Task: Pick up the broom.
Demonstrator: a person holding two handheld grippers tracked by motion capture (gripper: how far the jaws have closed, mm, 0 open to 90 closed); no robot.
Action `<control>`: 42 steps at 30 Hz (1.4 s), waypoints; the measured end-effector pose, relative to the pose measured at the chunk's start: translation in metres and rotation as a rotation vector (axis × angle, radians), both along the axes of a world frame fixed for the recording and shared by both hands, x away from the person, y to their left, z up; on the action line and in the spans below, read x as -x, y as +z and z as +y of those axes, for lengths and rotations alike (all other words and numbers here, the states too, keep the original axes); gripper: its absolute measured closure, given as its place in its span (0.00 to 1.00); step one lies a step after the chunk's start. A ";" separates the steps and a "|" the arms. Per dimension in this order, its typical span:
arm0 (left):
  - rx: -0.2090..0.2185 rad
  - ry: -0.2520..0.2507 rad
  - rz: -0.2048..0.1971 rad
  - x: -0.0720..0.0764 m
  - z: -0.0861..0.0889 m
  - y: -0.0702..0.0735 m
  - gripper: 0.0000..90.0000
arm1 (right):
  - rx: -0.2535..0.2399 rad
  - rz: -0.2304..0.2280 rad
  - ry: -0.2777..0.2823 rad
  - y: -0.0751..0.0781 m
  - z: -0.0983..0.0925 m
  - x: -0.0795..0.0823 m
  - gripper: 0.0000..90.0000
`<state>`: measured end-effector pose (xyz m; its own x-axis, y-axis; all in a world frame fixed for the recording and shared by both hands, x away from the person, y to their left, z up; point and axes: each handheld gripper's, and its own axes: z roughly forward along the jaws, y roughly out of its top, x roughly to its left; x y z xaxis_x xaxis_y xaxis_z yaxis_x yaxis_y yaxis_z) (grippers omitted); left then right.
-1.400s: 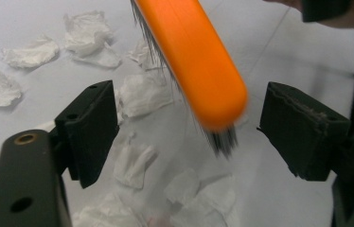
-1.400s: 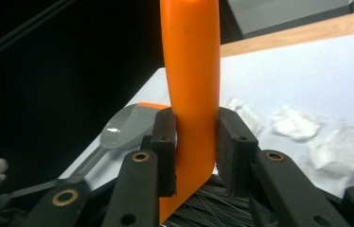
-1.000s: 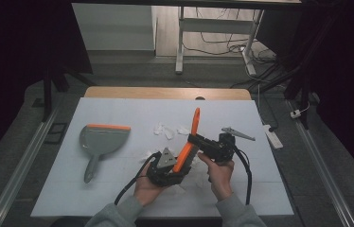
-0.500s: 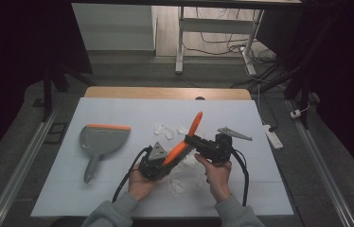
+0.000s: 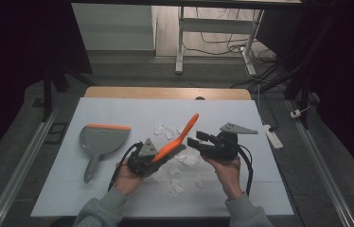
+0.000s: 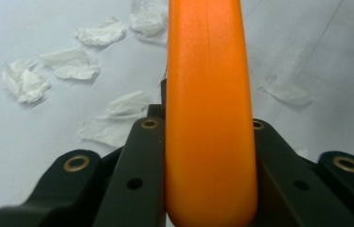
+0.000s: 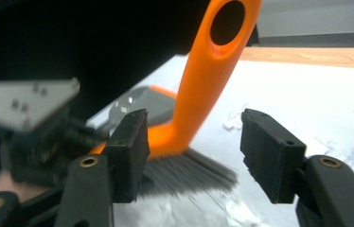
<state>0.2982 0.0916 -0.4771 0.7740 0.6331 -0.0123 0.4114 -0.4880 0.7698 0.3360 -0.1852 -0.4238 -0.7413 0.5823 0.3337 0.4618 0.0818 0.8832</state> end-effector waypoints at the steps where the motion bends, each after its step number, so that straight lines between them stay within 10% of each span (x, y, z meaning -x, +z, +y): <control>1: 0.000 0.000 0.000 0.000 0.000 0.000 0.89 | 0.025 -0.008 0.020 0.002 -0.001 0.000 0.45; 13: -0.102 -0.086 0.099 -0.004 0.015 0.009 0.89 | 0.263 -0.048 0.174 0.012 0.011 0.008 0.44; 21: -0.162 -0.113 0.078 -0.001 0.011 0.017 0.89 | 0.417 -0.164 0.244 0.020 0.035 0.022 0.44; 42: -0.342 -0.217 0.015 0.015 -0.023 0.016 0.88 | 0.669 -0.185 0.358 0.002 0.059 0.025 0.44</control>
<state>0.2828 0.0687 -0.4614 0.8915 0.4244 0.1584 0.2804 -0.7917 0.5428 0.3109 -0.1264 -0.4215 -0.9314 0.3313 -0.1510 0.1573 0.7401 0.6538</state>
